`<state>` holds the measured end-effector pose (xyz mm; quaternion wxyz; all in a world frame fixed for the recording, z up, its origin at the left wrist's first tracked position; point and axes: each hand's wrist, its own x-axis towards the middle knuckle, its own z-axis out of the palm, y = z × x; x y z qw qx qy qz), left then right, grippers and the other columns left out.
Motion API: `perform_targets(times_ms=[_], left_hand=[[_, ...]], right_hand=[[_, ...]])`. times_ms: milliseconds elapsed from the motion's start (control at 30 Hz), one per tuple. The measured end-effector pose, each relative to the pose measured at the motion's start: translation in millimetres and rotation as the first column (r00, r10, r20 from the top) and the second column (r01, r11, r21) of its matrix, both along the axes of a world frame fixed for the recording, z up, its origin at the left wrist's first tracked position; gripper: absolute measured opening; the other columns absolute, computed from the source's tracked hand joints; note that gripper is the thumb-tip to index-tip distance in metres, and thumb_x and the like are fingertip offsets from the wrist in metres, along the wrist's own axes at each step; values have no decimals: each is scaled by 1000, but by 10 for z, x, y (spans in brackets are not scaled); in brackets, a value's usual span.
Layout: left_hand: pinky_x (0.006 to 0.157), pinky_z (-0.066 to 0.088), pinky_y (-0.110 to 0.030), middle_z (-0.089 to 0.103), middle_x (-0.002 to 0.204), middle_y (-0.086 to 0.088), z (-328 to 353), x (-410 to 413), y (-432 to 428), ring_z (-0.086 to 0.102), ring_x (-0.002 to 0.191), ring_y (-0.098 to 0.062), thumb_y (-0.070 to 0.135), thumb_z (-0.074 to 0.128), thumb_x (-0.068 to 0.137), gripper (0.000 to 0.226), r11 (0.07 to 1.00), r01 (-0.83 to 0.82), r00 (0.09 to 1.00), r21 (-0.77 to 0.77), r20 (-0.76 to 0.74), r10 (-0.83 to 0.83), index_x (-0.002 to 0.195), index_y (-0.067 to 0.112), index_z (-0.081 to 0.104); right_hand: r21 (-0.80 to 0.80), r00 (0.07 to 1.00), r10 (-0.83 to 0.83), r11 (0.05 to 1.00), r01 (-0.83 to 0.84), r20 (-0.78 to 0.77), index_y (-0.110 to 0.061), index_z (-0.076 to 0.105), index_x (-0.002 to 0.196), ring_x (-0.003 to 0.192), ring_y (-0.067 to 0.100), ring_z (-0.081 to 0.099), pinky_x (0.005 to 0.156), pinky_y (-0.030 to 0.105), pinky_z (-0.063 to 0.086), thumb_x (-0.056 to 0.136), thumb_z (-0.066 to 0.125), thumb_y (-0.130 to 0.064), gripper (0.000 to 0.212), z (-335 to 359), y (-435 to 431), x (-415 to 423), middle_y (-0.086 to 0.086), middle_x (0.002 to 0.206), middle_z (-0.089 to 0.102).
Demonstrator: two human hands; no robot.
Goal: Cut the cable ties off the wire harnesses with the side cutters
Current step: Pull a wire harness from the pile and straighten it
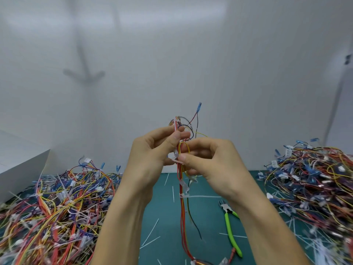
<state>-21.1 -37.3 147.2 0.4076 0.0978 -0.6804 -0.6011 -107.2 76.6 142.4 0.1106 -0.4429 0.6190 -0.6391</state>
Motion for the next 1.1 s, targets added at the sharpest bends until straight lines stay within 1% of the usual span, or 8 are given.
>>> perform_targets(times_ms=[133,267,400,467,633,800,967,1100], left_hand=[[65,58,-25,76,94,-5,-3,36,2,73,84,-16,25,49,102,27,993,55,988,-100,150,-40,100,15,74],[61,58,-23,76,92,-5,15,100,-3,73,77,-15,-2,34,96,35,963,236,914,-127,365,-176,102,10,67],[82,57,-28,77,97,3,-25,136,-2,73,91,-14,9,54,93,17,880,432,787,-195,558,-263,104,14,66],[86,56,-31,77,98,-1,-43,121,-9,72,96,-16,18,65,92,13,862,449,775,-236,582,-244,104,12,67],[81,58,-29,78,90,-2,-74,64,-19,73,91,-16,9,63,93,3,884,387,821,-263,535,-200,95,6,64],[64,57,-22,76,84,-7,-57,55,-22,74,80,-17,0,59,94,12,935,283,916,-214,349,-197,93,9,67],[66,60,-25,76,81,-7,-42,67,-34,75,75,-18,-1,59,93,12,978,162,974,-128,180,-138,93,7,68],[63,59,-22,77,81,-6,-21,76,-39,75,72,-18,3,60,92,12,996,89,993,-16,74,-88,93,10,70]], right_hand=[[-92,996,-27,995,35,81,-15,74,86,70,14,74,59,20,56,86,73,-4,11,19,22,-34,4,77,77],[-162,979,-60,982,93,196,-9,71,84,63,13,71,59,25,59,87,69,1,11,32,43,-94,5,74,76],[-184,965,-86,974,135,249,-12,71,86,64,11,71,61,26,59,88,68,-1,12,35,54,-138,1,71,75],[-193,961,-103,969,155,258,-14,71,86,64,10,72,57,21,58,89,68,-2,13,31,54,-150,-1,72,76],[-244,947,-114,951,192,300,-12,71,90,64,9,71,55,18,54,91,66,-3,10,24,57,-194,0,73,76],[-262,938,-26,957,123,345,-10,71,97,64,10,71,55,18,54,92,64,-1,13,41,104,-224,3,78,76],[-185,946,23,982,39,325,-9,65,114,85,18,75,71,25,61,92,64,-8,21,28,100,-229,3,92,78],[-113,956,36,994,-3,292,-10,62,120,87,19,75,76,26,61,95,62,-13,25,4,78,-228,2,95,78]])
